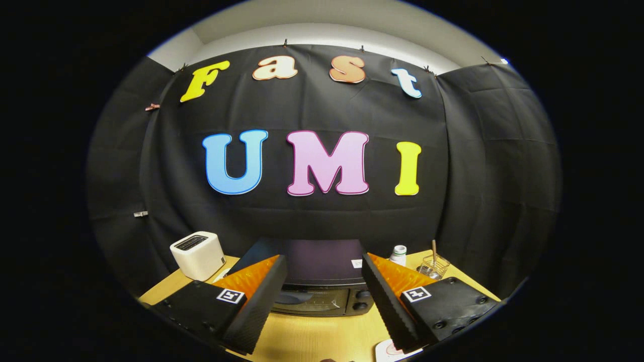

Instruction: Open the toaster oven, put the food inside, and close the toaster oven door.

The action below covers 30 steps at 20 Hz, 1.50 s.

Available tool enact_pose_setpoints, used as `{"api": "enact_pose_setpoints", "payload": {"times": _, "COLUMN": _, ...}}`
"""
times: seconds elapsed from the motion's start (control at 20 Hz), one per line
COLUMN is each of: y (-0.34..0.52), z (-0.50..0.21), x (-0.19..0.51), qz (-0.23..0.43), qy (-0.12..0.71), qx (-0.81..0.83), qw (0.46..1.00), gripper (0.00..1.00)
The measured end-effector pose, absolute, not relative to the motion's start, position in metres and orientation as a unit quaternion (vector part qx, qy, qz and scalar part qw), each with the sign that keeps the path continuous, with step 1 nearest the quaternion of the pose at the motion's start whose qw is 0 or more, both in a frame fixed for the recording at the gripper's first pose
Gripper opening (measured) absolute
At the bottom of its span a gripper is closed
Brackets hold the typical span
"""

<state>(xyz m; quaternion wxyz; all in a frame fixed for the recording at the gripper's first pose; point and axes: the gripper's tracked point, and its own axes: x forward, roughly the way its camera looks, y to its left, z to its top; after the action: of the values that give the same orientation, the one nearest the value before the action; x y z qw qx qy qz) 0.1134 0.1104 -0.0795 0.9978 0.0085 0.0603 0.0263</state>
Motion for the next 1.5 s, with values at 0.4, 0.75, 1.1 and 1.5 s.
{"api": "enact_pose_setpoints", "payload": {"times": 0.4, "y": 0.160, "z": -0.151, "x": 0.168, "qz": 0.031, "qy": 0.102, "qx": -0.009, "qw": 0.994, "gripper": 0.98}}
{"api": "enact_pose_setpoints", "payload": {"times": 0.75, "y": 0.177, "z": -0.210, "x": 0.191, "qz": 0.036, "qy": 0.153, "qx": -0.010, "qw": 0.988, "gripper": 0.98}}
{"api": "enact_pose_setpoints", "payload": {"times": 1.1, "y": 0.175, "z": -0.227, "x": 0.188, "qz": 0.035, "qy": 0.173, "qx": 0.003, "qw": 0.984, "gripper": 0.99}}
{"api": "enact_pose_setpoints", "payload": {"times": 1.5, "y": 0.173, "z": -0.239, "x": 0.141, "qz": 0.061, "qy": 0.203, "qx": 0.001, "qw": 0.977, "gripper": 0.98}}
